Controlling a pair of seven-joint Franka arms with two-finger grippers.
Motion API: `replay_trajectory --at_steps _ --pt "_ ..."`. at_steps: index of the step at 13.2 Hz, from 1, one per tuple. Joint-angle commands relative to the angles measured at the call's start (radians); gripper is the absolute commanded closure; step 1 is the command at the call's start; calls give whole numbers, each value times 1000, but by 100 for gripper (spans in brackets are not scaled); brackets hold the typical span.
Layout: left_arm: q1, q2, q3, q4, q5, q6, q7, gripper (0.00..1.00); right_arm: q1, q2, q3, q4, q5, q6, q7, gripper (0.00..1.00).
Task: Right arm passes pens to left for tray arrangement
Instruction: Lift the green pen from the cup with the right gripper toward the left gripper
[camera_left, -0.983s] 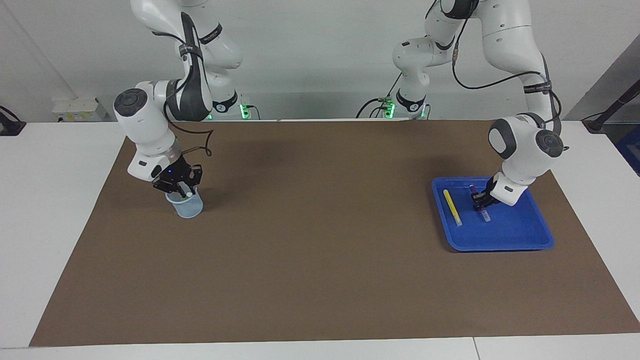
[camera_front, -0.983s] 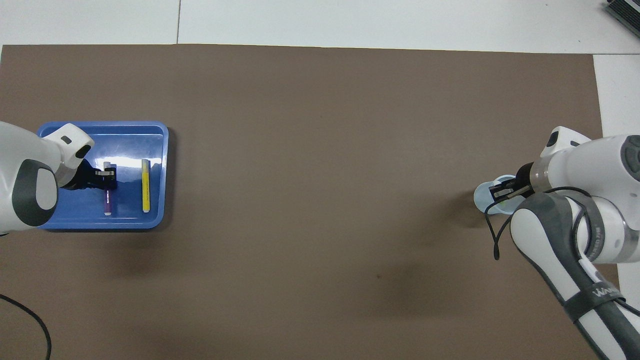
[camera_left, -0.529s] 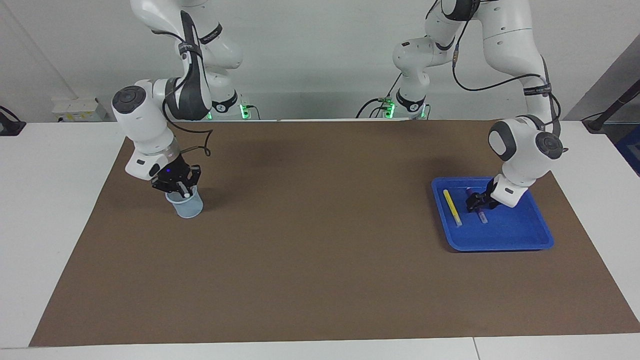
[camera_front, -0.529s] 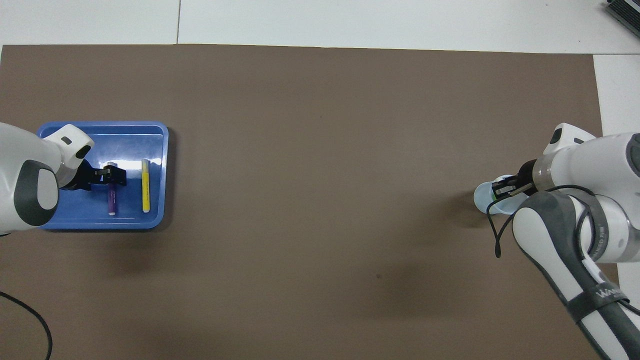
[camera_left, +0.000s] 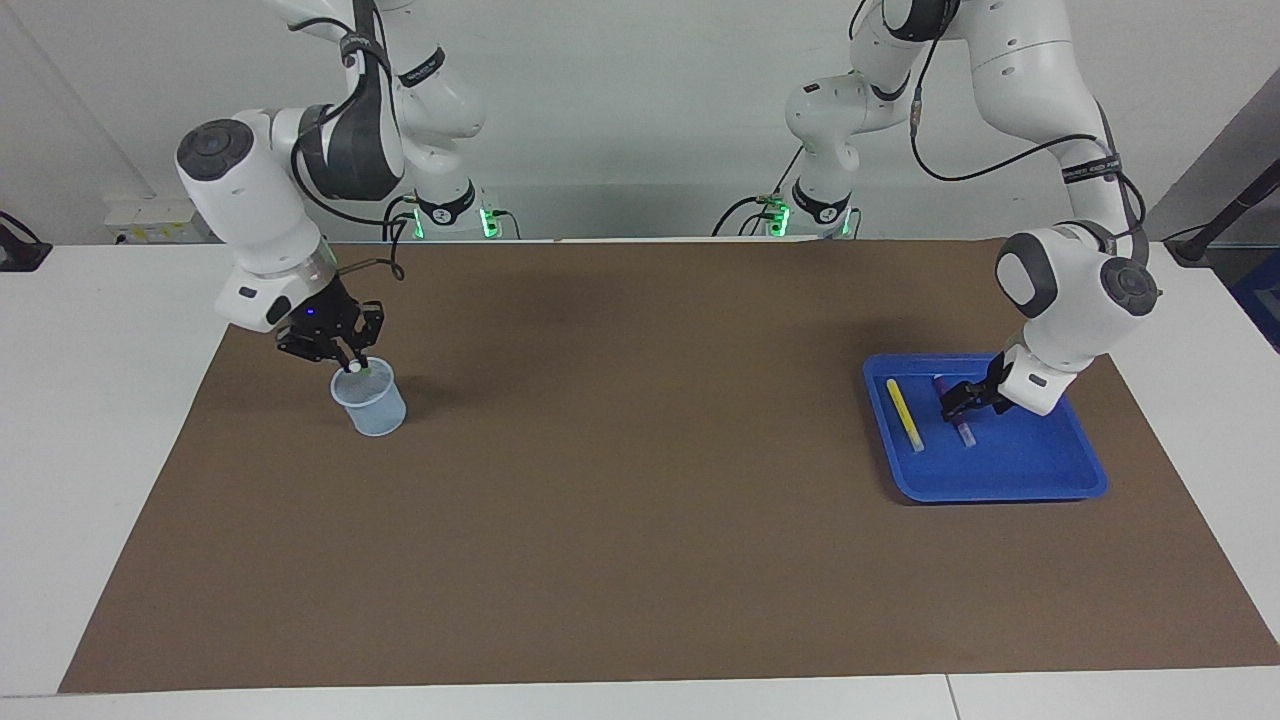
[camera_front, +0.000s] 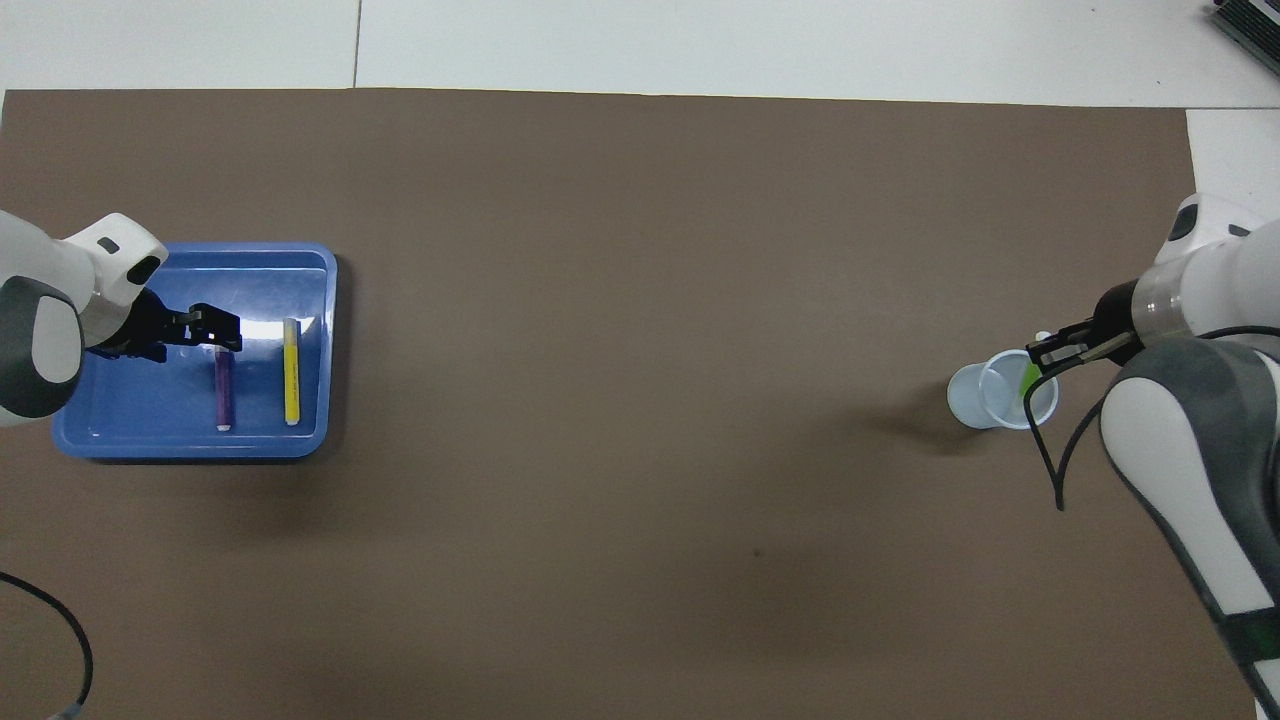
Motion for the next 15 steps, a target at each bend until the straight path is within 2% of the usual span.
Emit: replay_trajectory --at_steps 1,4,7,11,15 --pt "-10 -12 -2 70 -17 -133 -9 0 -3 6 14 111 -26 -88 -20 100" --pt "-27 -47 -2 164 -164 -281 -138 0 23 3 18 211 -20 -122 -21 100" --pt "-53 -104 -23 176 -236 -321 -313 0 81 6 18 247 42 -90 66 100" --pt "-60 -168 -62 176 -380 -358 -548 0 191 13 20 244 101 61 316 100" --pt "-68 -196 -76 171 -571 -300 -885 0 320 18 18 224 213 261 697 100"
